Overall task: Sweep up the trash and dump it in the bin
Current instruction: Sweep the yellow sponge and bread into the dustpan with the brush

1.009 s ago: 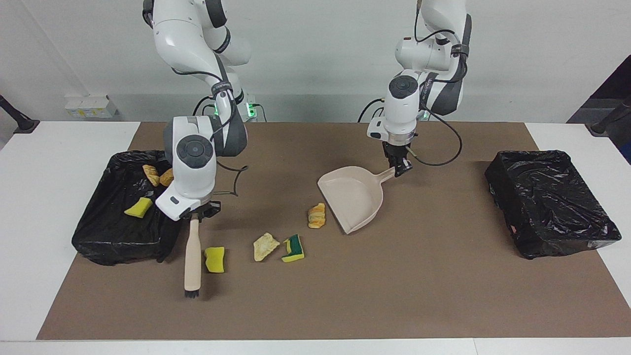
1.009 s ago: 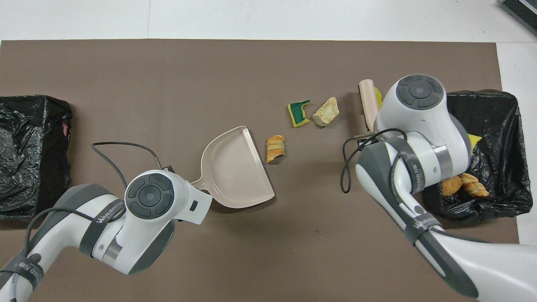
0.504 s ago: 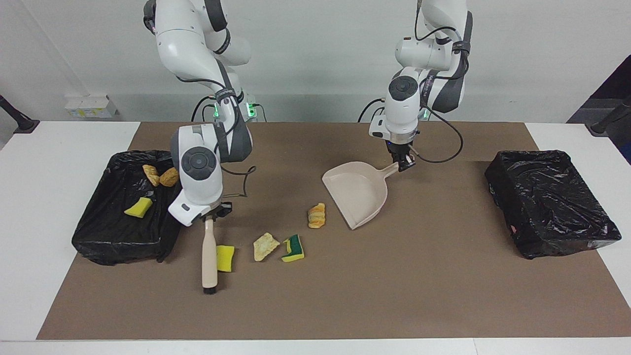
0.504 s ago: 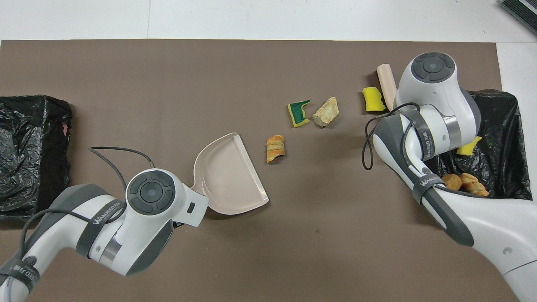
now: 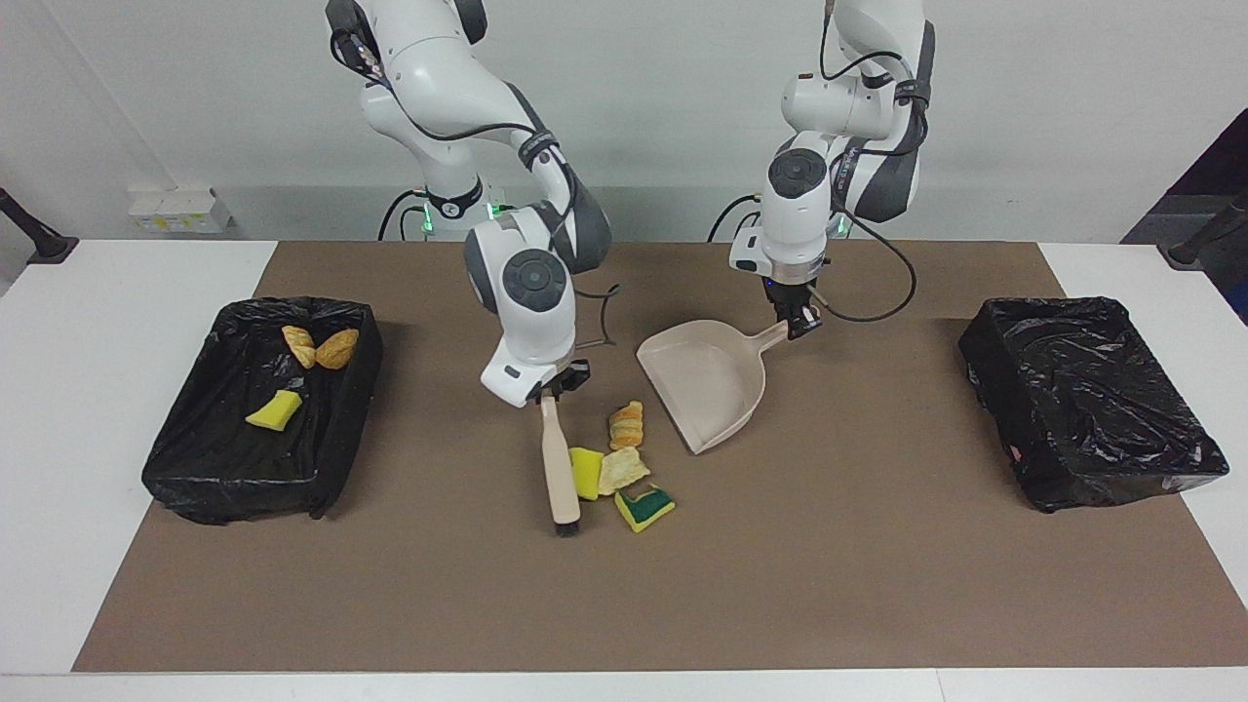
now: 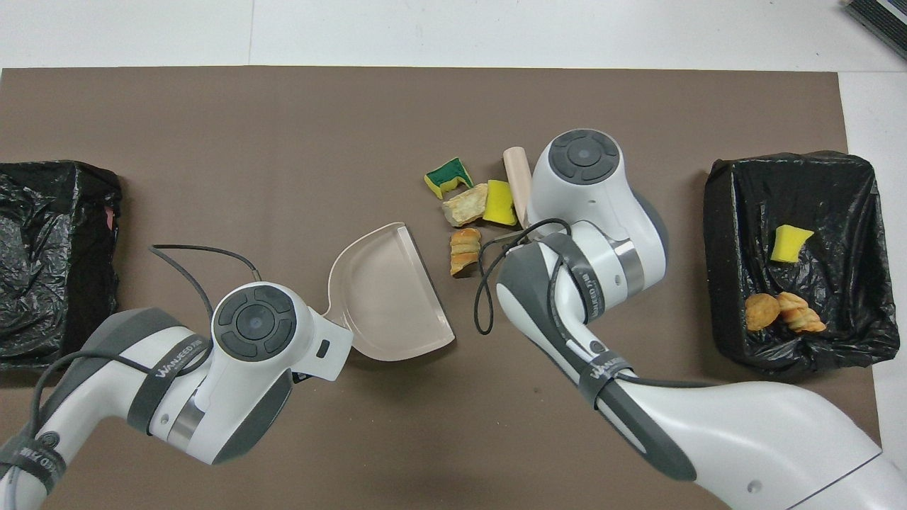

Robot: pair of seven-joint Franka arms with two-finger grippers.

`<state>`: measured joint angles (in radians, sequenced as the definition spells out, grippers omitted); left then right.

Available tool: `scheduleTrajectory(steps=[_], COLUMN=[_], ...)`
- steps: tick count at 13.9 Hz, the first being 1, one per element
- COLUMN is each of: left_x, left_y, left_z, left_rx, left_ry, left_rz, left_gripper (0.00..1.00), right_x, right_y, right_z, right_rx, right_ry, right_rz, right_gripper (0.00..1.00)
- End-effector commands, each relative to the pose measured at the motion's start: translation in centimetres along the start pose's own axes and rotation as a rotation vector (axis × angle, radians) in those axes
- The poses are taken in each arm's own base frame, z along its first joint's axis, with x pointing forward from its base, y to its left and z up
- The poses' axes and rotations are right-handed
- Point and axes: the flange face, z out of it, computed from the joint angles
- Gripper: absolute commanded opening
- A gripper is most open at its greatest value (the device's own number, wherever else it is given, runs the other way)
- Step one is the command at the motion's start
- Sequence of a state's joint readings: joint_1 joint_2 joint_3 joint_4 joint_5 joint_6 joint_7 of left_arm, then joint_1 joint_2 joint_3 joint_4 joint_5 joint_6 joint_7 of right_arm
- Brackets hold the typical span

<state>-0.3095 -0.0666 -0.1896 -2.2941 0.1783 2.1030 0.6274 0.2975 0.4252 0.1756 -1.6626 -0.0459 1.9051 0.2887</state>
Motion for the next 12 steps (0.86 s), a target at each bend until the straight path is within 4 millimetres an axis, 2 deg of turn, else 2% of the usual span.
scheduleTrajectory(steps=[1, 3, 6, 7, 9, 11, 12], left_x=[0.3, 0.3, 0.3, 0.3, 0.3, 0.3, 0.3], left_y=[-0.1, -0.1, -0.1, -0.1, -0.1, -0.1, -0.1], left_z=[-0.5, -0.5, -0.5, -0.5, -0.5, -0.4, -0.5], left_rx=[0.008, 0.008, 0.008, 0.008, 0.009, 0.008, 0.009], left_ry=[-0.014, -0.014, -0.012, -0.012, -0.011, -0.012, -0.011], left_rz=[-0.007, -0.007, -0.011, -0.011, -0.012, -0.012, -0.014], left_gripper=[0.0, 0.0, 0.0, 0.0, 0.0, 0.0, 0.0], right_x=[-2.9, -5.3, -9.1, -10.5, -11.8, -12.3, -11.9], right_y=[-2.6, -6.2, -9.2, -11.4, -13.9, -15.4, -14.9], right_z=[-0.5, -0.3, 0.5, 0.3, -0.3, -1.2, -1.8], right_rx=[0.01, 0.07, 0.119, 0.134, 0.155, 0.157, 0.161], right_ry=[-0.017, -0.041, -0.098, -0.109, -0.117, -0.106, -0.1], right_rz=[-0.028, -0.071, -0.097, -0.119, -0.078, -0.069, -0.068], right_gripper=[0.0, 0.0, 0.0, 0.0, 0.0, 0.0, 0.0])
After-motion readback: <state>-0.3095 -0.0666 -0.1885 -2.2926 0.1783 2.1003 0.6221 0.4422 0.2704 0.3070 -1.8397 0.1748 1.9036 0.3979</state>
